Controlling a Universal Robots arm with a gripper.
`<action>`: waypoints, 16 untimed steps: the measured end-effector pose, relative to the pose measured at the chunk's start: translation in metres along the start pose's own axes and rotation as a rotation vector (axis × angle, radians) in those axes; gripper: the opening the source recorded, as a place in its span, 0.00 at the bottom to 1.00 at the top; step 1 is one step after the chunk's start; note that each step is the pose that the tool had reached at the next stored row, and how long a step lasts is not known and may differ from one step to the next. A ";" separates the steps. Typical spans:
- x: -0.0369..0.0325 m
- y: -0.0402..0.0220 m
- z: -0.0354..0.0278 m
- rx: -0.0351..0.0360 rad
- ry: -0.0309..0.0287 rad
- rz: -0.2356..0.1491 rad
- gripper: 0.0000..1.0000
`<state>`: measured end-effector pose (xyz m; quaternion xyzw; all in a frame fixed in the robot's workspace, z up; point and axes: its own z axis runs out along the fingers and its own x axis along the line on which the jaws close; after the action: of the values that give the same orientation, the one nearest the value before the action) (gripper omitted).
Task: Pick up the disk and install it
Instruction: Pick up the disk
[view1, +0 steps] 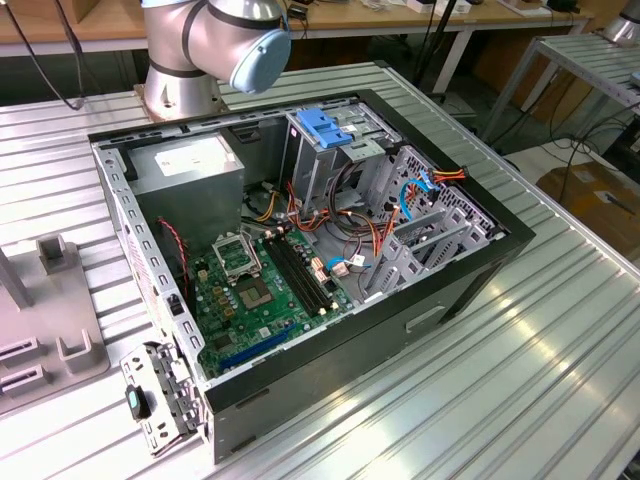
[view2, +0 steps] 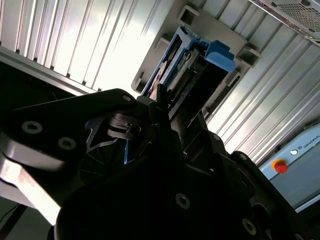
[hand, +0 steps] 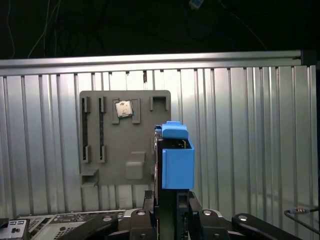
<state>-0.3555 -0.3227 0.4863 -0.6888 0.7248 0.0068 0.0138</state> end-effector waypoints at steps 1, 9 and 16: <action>-0.0001 -0.0015 0.0000 0.0000 0.0000 0.000 0.35; -0.0009 -0.0185 0.0002 -0.0001 0.0000 0.000 0.35; -0.0017 -0.0332 0.0005 0.0000 0.0000 0.000 0.35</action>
<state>-0.3223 -0.3227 0.4861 -0.6888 0.7248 0.0068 0.0138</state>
